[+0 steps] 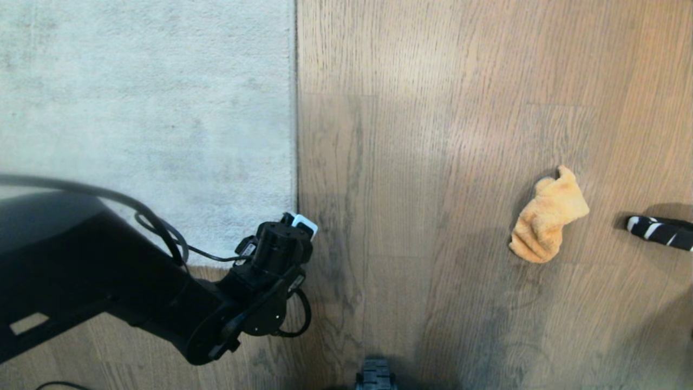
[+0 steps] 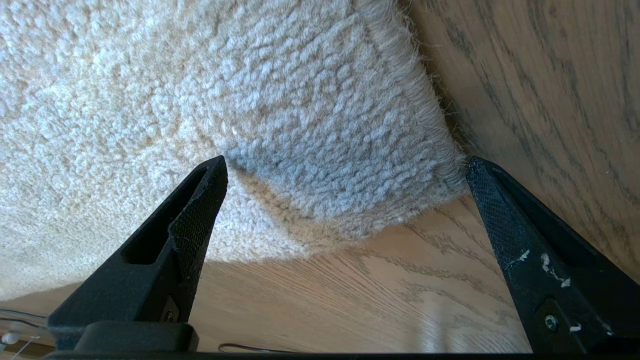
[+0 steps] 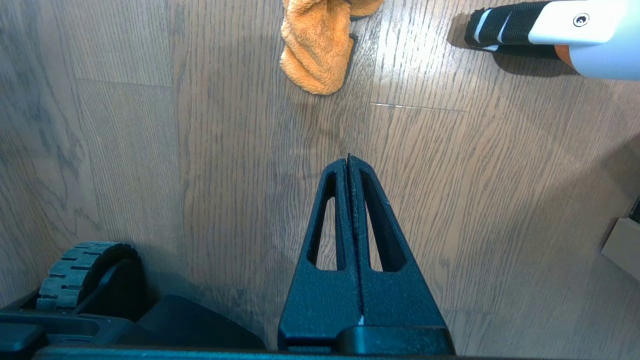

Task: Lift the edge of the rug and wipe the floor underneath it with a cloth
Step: Lift up the carpet

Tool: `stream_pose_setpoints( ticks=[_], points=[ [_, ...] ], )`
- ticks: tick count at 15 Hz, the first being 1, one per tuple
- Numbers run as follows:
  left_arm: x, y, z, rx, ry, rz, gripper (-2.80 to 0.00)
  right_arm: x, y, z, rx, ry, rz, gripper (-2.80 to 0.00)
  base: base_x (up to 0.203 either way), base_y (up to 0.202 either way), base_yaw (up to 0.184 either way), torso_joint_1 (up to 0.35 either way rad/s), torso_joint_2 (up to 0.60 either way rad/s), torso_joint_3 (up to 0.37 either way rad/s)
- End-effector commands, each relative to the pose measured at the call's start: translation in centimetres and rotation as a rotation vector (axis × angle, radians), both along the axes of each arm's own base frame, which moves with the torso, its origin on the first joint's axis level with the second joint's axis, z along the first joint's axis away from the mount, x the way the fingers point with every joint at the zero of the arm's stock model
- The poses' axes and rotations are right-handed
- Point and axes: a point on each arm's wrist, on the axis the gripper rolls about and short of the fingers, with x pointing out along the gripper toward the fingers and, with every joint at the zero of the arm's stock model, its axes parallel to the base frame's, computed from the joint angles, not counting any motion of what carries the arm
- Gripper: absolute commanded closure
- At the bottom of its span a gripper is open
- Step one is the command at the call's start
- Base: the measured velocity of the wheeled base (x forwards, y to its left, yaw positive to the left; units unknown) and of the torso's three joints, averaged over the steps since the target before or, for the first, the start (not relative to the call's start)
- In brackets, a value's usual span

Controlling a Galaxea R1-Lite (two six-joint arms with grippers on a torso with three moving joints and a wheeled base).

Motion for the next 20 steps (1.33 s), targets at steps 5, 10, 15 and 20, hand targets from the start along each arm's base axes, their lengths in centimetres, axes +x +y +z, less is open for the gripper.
stream_pose_setpoints(
  ticks=[5, 10, 15, 20],
  points=[
    [0.1, 0.6, 0.5, 0.054, -0.003, 0.001, -2.80, 0.0, 0.0, 0.0, -0.001, 0.001, 0.001, 0.00, 0.000, 0.000, 0.000, 0.000, 0.00, 0.000],
    [0.2, 0.9, 0.4, 0.059, -0.001, 0.012, -2.80, 0.0, 0.0, 0.0, -0.001, 0.001, 0.001, 0.00, 0.000, 0.000, 0.000, 0.000, 0.00, 0.000],
    [0.1, 1.3, 0.5, 0.066, 0.002, 0.017, -2.80, 0.0, 0.0, 0.0, -0.001, 0.001, 0.001, 0.00, 0.000, 0.000, 0.000, 0.000, 0.00, 0.000],
    [-0.2, 1.7, 0.8, 0.065, -0.001, 0.024, -2.80, 0.0, 0.0, 0.0, -0.001, 0.001, 0.001, 0.00, 0.000, 0.000, 0.000, 0.000, 0.00, 0.000]
  ],
)
